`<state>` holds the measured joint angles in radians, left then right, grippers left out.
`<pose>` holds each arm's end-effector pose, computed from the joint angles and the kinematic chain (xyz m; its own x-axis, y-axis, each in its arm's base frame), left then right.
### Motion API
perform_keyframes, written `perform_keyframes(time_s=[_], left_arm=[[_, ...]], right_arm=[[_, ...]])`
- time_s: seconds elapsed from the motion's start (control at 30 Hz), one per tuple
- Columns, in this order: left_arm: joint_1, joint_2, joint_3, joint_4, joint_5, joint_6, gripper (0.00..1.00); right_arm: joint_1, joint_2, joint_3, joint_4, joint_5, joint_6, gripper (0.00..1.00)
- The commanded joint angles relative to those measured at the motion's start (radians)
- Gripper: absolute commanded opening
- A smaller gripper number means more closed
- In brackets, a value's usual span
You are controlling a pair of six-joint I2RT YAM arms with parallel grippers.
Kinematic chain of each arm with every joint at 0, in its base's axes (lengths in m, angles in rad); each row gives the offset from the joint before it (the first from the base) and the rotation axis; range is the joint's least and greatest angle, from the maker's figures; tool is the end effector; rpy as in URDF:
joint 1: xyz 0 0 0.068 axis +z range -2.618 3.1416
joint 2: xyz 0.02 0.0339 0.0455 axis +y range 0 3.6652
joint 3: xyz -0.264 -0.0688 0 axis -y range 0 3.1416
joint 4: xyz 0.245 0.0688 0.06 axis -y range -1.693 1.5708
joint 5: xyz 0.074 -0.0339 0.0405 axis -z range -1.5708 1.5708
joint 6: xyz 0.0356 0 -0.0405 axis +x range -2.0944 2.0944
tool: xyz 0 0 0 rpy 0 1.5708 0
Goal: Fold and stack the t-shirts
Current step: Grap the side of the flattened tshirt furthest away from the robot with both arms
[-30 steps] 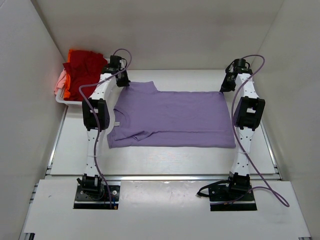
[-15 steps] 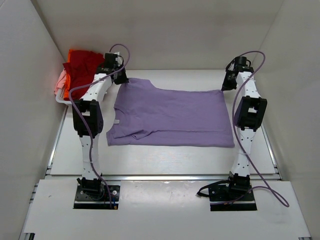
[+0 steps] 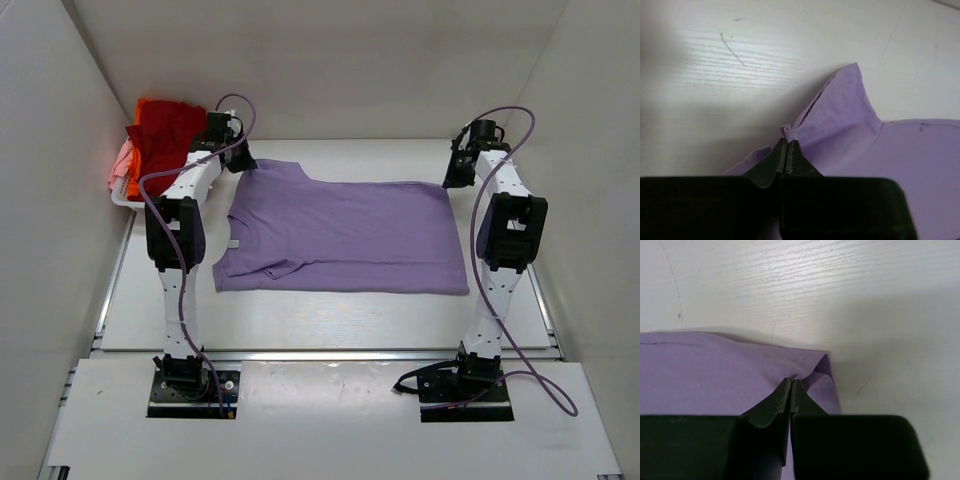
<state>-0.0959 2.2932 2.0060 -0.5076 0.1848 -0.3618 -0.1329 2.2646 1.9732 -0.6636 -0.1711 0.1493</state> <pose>0.5198 -0.0566 0.2219 -0.7431 -0.2781 -0.6087 -0.0436 0.9278 -0.3706 0.5001 -0.0607 0.2145 -0.7952 0.2542 -0.5505 0.1531 0.9626 0.2234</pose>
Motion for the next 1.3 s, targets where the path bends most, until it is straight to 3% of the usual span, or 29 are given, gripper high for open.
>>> perform_keyframes(time_s=[0.0, 0.07, 0.13, 0.33, 0.43, 0.57, 0.73, 0.93, 1.27], left_arm=[[0.002, -0.037, 0.005, 0.081, 0.025, -0.022, 0.00], [0.004, -0.025, 0.000, 0.105, 0.025, -0.043, 0.04], [0.016, -0.008, 0.025, 0.100, 0.030, -0.051, 0.16], [0.022, 0.119, 0.206, 0.003, 0.051, -0.055, 0.24], [0.013, 0.173, 0.272, -0.020, 0.041, -0.054, 0.21], [0.005, 0.245, 0.394, -0.078, 0.047, -0.051, 0.01], [-0.007, 0.241, 0.436, -0.082, 0.064, -0.049, 0.00], [-0.005, 0.096, 0.363, -0.059, 0.082, -0.037, 0.00], [-0.008, -0.286, -0.134, 0.069, 0.100, 0.023, 0.00]], right_arm=[[0.019, -0.039, -0.010, 0.047, 0.008, -0.025, 0.00], [0.023, -0.039, -0.013, 0.050, 0.001, -0.024, 0.00], [0.026, -0.028, -0.016, 0.058, -0.007, -0.024, 0.00], [0.021, -0.020, -0.005, 0.053, -0.007, -0.019, 0.00], [0.015, -0.016, -0.005, 0.056, -0.011, -0.025, 0.00], [0.013, -0.017, 0.000, 0.055, -0.007, -0.025, 0.00], [0.010, -0.025, -0.014, 0.058, 0.004, -0.024, 0.00], [-0.013, -0.082, -0.045, 0.061, 0.001, -0.045, 0.00], [-0.017, -0.177, -0.143, 0.091, 0.004, -0.070, 0.00]])
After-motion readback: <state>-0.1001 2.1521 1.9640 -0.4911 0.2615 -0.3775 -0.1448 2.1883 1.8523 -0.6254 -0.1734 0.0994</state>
